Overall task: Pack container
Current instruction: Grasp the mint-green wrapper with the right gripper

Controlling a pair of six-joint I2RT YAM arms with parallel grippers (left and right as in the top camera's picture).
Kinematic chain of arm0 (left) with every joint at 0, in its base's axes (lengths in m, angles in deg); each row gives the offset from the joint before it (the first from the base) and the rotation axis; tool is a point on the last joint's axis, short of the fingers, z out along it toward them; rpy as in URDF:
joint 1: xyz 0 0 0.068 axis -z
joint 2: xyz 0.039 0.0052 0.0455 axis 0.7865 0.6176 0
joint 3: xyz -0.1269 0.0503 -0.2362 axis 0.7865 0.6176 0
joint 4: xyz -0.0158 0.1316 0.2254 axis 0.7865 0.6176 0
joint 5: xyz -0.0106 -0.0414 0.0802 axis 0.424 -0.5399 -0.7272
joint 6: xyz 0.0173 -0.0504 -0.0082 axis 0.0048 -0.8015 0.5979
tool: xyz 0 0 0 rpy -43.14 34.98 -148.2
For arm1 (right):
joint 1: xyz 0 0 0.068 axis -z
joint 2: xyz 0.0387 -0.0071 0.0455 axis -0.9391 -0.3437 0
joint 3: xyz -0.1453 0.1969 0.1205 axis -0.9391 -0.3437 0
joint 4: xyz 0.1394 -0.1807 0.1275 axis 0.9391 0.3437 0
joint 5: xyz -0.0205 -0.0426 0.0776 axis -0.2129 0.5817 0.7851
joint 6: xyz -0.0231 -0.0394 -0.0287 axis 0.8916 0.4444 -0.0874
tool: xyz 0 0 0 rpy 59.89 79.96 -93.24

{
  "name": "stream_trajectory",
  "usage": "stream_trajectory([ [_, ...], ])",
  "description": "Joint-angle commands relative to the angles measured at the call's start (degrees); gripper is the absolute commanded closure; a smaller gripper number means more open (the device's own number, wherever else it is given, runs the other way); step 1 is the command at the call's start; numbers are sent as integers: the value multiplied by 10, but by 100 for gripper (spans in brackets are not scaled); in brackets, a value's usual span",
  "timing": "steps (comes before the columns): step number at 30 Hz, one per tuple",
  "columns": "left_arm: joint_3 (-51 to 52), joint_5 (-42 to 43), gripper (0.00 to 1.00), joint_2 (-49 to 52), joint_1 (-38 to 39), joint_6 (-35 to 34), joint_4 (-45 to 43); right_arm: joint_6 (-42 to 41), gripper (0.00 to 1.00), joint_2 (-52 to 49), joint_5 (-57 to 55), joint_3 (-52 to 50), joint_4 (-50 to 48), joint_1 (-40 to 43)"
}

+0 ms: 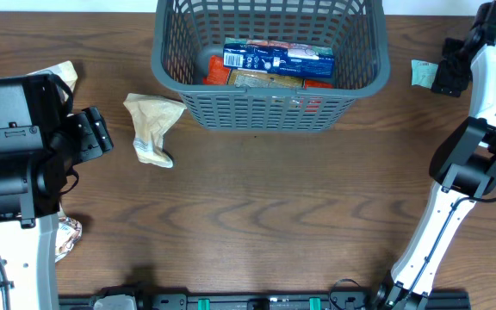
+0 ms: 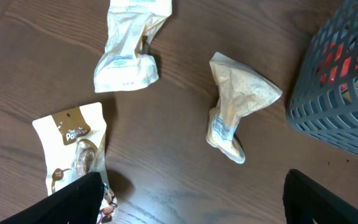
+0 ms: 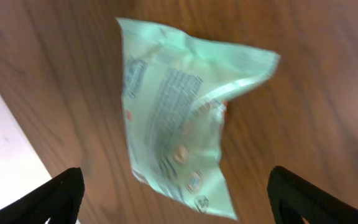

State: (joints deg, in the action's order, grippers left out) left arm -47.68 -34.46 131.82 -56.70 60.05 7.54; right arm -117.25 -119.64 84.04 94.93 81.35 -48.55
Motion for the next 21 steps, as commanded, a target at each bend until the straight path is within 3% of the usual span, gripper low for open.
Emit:
stream_trajectory([
  [1,-12,2,19,-3,-2,-2,6,2,19,-5,-2,-23,-30,5],
  [13,-12,2,19,-3,-2,-10,21,2,19,-5,-1,-115,-120,5],
  [16,-12,2,19,-3,-2,-10,23,2,25,-5,-2,-131,-130,5],
  [21,-12,6,19,-3,-2,-12,27,7,52,-5,12,-139,-136,5],
])
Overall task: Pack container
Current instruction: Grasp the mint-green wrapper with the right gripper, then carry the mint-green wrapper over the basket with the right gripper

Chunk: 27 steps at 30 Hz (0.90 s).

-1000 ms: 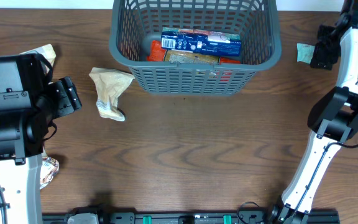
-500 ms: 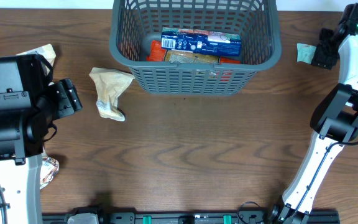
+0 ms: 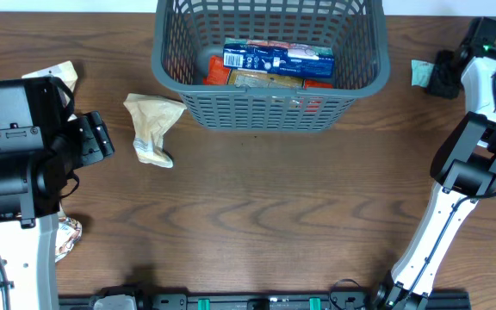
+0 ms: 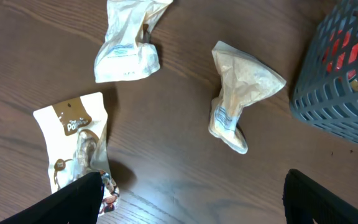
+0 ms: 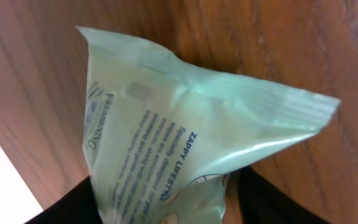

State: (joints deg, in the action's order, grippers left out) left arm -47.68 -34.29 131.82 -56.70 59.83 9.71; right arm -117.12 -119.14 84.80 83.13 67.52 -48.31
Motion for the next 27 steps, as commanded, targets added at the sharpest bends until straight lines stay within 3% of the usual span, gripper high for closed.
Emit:
stream_trajectory([
  [1,-12,9,19,-3,-2,-10,6,12,57,-10,9,-21,-1,2],
  [5,-12,15,19,-3,-2,-10,6,26,72,-10,35,-21,-15,2],
  [8,-12,15,19,-3,-2,-10,6,42,95,-10,48,-21,-15,2],
  [9,-12,15,19,-3,-2,-10,6,52,99,-10,54,-21,-16,2],
  [12,-12,14,19,-3,-2,-10,6,96,99,-10,66,-21,-17,2],
  [18,-12,14,19,-3,-2,-9,8,278,99,-6,151,-21,-63,1],
  [27,-12,14,19,-3,-2,-7,12,410,99,57,140,-20,-65,-9],
])
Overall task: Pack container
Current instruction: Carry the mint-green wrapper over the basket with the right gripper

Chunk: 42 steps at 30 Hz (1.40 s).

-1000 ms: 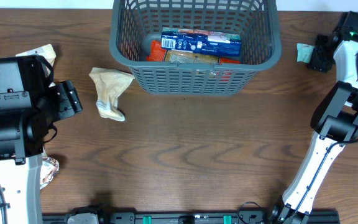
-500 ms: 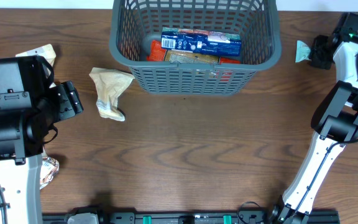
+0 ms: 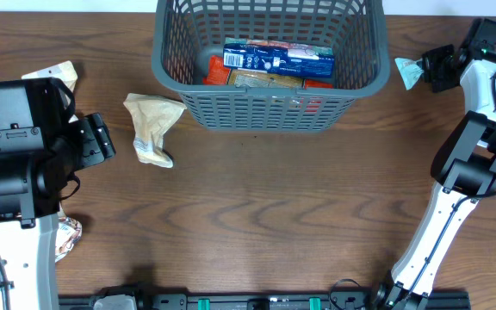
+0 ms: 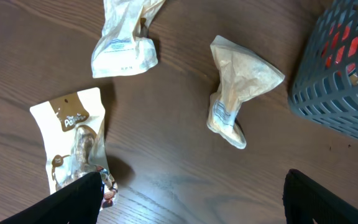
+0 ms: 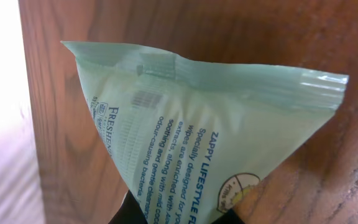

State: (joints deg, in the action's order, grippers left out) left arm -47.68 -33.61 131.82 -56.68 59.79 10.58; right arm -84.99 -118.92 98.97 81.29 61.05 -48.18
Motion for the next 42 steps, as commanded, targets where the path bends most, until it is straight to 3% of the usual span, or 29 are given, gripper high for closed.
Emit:
stream_trajectory([
  [1,-12,7,19,-3,-2,-7,4,105,99,69,-9,-2,1,-12],
  [16,-12,8,19,-3,-2,-7,5,456,99,319,-42,-2,0,-81],
  [19,-12,8,19,-3,-2,-7,5,564,99,356,-22,-2,2,-112],
  [24,-12,8,19,-3,-2,-7,6,816,99,400,75,-2,56,-190],
  [35,-12,7,19,-3,-2,-7,6,1129,99,409,82,-2,204,-353],
  [42,-12,7,19,-3,-2,-7,5,1178,95,381,73,-2,256,-393],
])
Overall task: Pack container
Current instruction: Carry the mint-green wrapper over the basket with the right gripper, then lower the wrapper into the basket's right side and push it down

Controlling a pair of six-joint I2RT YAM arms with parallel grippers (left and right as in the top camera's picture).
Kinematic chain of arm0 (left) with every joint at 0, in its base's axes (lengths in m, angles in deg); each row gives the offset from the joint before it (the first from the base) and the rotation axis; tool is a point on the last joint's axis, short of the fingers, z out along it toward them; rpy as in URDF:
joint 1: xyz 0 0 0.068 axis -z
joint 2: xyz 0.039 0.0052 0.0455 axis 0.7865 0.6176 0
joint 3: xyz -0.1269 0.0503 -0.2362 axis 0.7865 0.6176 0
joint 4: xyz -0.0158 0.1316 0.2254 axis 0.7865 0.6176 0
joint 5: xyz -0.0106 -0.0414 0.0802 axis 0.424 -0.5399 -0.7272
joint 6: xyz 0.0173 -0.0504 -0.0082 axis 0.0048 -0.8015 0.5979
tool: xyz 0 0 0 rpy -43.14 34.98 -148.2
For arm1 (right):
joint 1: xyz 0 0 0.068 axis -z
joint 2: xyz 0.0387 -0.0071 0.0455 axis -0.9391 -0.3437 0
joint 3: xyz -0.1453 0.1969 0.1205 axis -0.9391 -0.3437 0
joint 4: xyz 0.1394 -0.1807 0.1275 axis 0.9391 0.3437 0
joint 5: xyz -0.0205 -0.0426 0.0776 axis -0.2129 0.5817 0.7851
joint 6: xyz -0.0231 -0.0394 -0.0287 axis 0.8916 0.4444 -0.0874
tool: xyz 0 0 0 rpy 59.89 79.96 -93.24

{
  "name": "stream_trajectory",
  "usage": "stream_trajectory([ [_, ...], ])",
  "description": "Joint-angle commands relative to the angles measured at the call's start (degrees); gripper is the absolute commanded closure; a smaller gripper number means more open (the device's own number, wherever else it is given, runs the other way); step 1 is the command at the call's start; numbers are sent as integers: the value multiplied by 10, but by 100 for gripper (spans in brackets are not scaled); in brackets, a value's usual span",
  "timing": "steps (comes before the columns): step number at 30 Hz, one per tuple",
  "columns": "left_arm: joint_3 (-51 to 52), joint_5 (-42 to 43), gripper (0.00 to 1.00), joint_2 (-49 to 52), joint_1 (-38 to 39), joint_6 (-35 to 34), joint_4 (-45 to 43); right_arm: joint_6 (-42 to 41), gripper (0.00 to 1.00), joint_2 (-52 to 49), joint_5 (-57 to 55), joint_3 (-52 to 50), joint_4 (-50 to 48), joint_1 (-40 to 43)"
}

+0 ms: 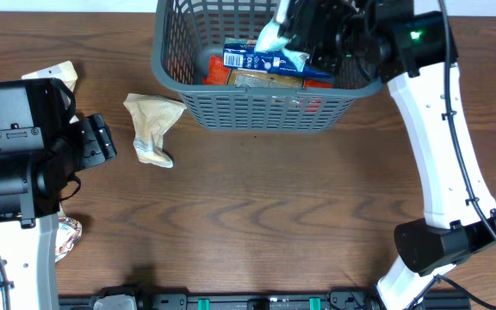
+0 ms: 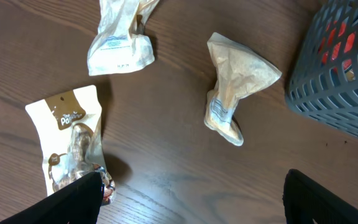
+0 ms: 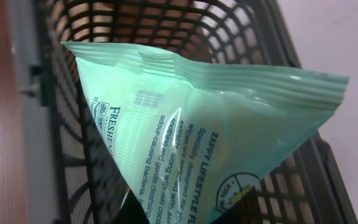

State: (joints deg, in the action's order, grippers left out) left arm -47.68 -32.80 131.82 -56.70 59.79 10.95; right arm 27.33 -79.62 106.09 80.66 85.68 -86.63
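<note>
The grey basket (image 1: 179, 86) at the table's back holds a blue packet (image 1: 257, 58) and red and tan packs. My right gripper (image 1: 304, 34) is shut on a mint-green wipes packet (image 3: 197, 134), which hangs over the basket's inside (image 3: 73, 124). A tan crumpled bag (image 1: 151, 127) lies left of the basket, seen also in the left wrist view (image 2: 235, 87). My left gripper (image 2: 188, 211) hovers open over bare table, its fingers (image 2: 67, 199) at the frame's lower corners.
Left of the tan bag lie a cream pouch (image 2: 120, 37) and a white-and-brown snack pouch (image 2: 70, 146). The left arm (image 1: 20, 155) stands at the table's left edge; the right arm (image 1: 442, 146) reaches from the front right to the basket.
My right gripper has moved left from beside the basket's right rim to over the basket's inside, still holding the green packet. The left arm has hardly shifted.
The green packet lay on the table right of the basket with my right gripper open above it. Then the gripper was down around it. Then it held the packet lifted near the basket's right rim, and now over the basket.
</note>
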Motion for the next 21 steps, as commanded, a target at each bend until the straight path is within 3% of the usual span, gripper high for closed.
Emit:
stream_trajectory([
  [1,-12,-1,19,-3,-2,-7,2,57,95,-20,2,4,17,-10],
  [13,-12,-1,19,-3,-2,-7,2,58,89,-145,2,4,99,-10],
  [21,-12,-1,19,-3,-2,-7,2,58,83,-159,2,5,118,-10],
])
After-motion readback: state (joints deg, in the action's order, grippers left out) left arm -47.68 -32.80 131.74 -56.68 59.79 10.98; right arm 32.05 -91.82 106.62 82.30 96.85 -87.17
